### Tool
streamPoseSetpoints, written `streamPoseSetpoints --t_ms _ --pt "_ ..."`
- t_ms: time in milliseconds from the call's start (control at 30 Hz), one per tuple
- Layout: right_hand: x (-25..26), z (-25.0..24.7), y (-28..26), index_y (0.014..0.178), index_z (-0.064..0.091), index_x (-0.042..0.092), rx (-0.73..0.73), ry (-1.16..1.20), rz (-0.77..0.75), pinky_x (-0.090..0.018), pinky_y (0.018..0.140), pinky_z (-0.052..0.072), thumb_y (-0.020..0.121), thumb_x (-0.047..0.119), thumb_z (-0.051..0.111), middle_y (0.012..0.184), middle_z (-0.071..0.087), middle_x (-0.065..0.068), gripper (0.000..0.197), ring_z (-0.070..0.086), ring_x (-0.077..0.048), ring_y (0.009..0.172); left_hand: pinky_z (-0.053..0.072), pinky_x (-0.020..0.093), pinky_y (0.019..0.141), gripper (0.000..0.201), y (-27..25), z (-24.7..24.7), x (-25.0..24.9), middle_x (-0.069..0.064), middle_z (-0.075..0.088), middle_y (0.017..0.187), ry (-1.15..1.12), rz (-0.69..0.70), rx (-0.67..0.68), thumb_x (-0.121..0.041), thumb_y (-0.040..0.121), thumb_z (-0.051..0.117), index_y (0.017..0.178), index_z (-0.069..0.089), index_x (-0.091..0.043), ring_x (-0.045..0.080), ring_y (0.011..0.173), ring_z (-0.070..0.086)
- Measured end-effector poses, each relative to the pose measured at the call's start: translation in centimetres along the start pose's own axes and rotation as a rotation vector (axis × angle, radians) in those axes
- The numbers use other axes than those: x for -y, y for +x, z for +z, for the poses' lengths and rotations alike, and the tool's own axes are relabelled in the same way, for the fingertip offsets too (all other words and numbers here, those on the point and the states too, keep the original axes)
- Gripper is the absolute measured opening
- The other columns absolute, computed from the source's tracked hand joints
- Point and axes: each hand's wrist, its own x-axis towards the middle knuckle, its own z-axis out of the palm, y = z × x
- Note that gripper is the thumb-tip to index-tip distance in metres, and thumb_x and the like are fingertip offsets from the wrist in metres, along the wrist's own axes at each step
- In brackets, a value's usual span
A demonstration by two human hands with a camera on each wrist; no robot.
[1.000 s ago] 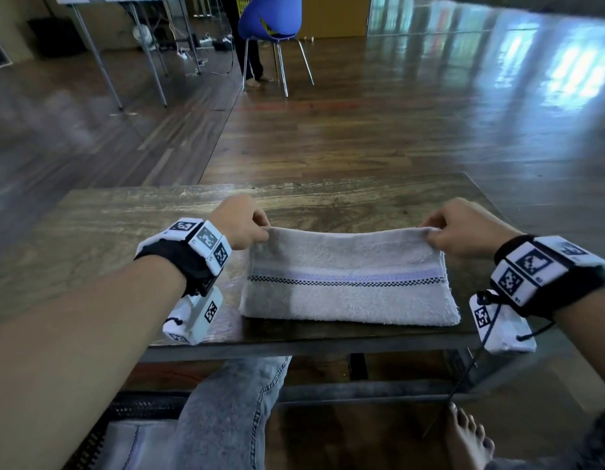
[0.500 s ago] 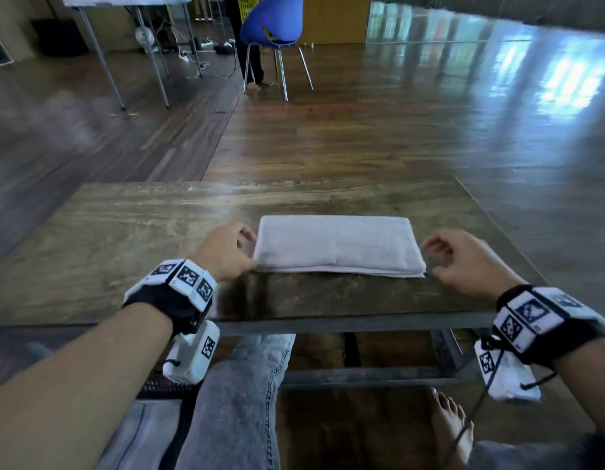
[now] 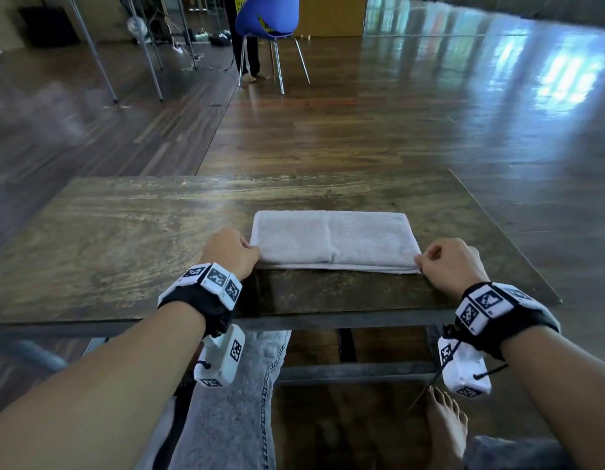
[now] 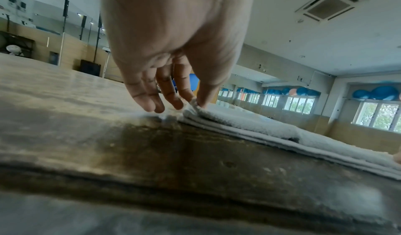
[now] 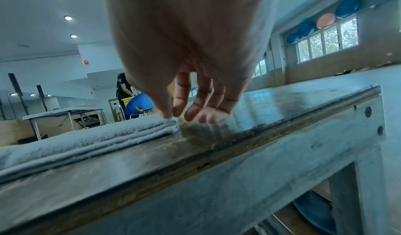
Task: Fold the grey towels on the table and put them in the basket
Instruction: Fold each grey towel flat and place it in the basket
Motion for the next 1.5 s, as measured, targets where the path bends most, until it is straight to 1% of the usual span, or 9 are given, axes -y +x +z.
streamPoseSetpoints --t_ms 267,467,667,767,900,1167,1300,1400,1500 --pt "1.2 -2.8 0.3 0.068 0.069 0.015 -0.169 0.126 -0.112 -0.033 0.078 0.047 0.087 0.025 0.071 0.071 0.067 0.001 0.022 0.062 -0.026 0.084 0.041 0.027 0.053 0.026 0.8 -2.7 -1.3 0.023 0.07 0.073 -0.215 -0.023 -0.25 -0.015 0.082 0.07 0.072 0.069 0.01 0.02 0.059 0.053" --pt "-0.8 -1.3 -0.7 0.068 0.071 0.012 0.004 0.041 -0.051 -0.03 0.074 0.044 0.088 0.026 0.074 0.074 0.068 -0.001 0.025 0.061 -0.018 0.08 0.033 0.02 0.044 0.018 -0.2 -0.5 0.6 -0.001 0.063 0.059 -0.125 -0.093 -0.127 -0.019 0.079 0.08 0.068 0.073 -0.005 0.006 0.052 0.051" --pt "-0.6 -0.2 -1.1 0.087 0.062 0.021 -0.076 -0.022 -0.068 -0.04 0.084 0.049 0.087 0.028 0.066 0.098 0.063 -0.001 0.008 0.057 -0.024 0.101 0.035 0.025 0.051 0.014 -0.2 0.2 0.8 -0.001 0.061 0.073 -0.131 -0.022 -0.154 -0.016 0.078 0.072 0.075 0.058 -0.018 0.022 0.075 0.062" --pt "-0.1 0.7 -1.7 0.115 0.058 0.023 -0.107 -0.039 -0.336 -0.039 0.088 0.042 0.091 0.021 0.058 0.121 0.055 0.001 0.024 0.047 -0.02 0.113 0.046 0.032 0.071 0.013 -0.6 0.7 0.1 0.003 0.062 0.1 -0.041 0.227 -0.151 -0.023 0.083 0.065 0.095 0.06 -0.022 0.024 0.094 0.058" --pt "0.9 2.0 -2.8 0.133 0.055 0.031 0.14 -0.175 -0.544 -0.042 0.105 0.032 0.1 0.029 0.048 0.138 0.051 0.011 0.033 0.043 -0.016 0.125 0.039 0.044 0.103 0.025 -2.1 2.0 -1.0 -0.009 0.06 0.118 0.17 0.496 0.049 -0.042 0.098 0.046 0.113 0.062 -0.032 0.016 0.112 0.052" --pt "2.6 2.1 -4.8 0.077 0.058 0.026 -0.066 -0.285 -0.58 -0.037 0.103 0.034 0.1 0.037 0.038 0.084 0.049 0.009 0.031 0.05 -0.016 0.083 0.04 0.039 0.094 0.036 -4.2 3.0 -2.4 -0.006 0.053 0.085 0.309 0.512 -0.075 -0.046 0.094 0.038 0.077 0.06 -0.024 0.016 0.092 0.05" --pt "4.7 3.7 -4.7 0.109 0.058 0.025 -0.008 -0.123 -0.624 -0.035 0.092 0.04 0.1 0.031 0.043 0.114 0.052 0.01 0.019 0.05 -0.013 0.101 0.043 0.037 0.095 0.018 -3.6 4.7 -4.9 -0.004 0.053 0.111 0.169 0.628 -0.067 -0.033 0.097 0.046 0.104 0.058 -0.023 0.017 0.107 0.049" --pt "6.6 6.0 -4.1 0.132 0.05 0.019 0.078 -0.106 -0.617 -0.038 0.106 0.037 0.098 0.022 0.043 0.141 0.047 0.004 0.035 0.045 -0.018 0.129 0.032 0.039 0.111 0.04 -2.8 6.9 -6.5 0.0 0.04 0.149 0.183 0.606 0.025 -0.031 0.099 0.045 0.136 0.046 -0.02 0.02 0.14 0.034" --pt "6.7 8.3 -3.9 0.157 0.027 0.018 0.17 -0.205 -0.555 -0.038 0.124 0.014 0.101 0.025 0.034 0.166 0.021 0.002 0.057 0.015 -0.016 0.153 0.009 0.038 0.122 0.053 -2.6 9.1 -6.1 -0.005 0.012 0.165 0.236 0.508 0.148 -0.039 0.104 0.025 0.155 0.02 -0.023 0.015 0.153 0.005"
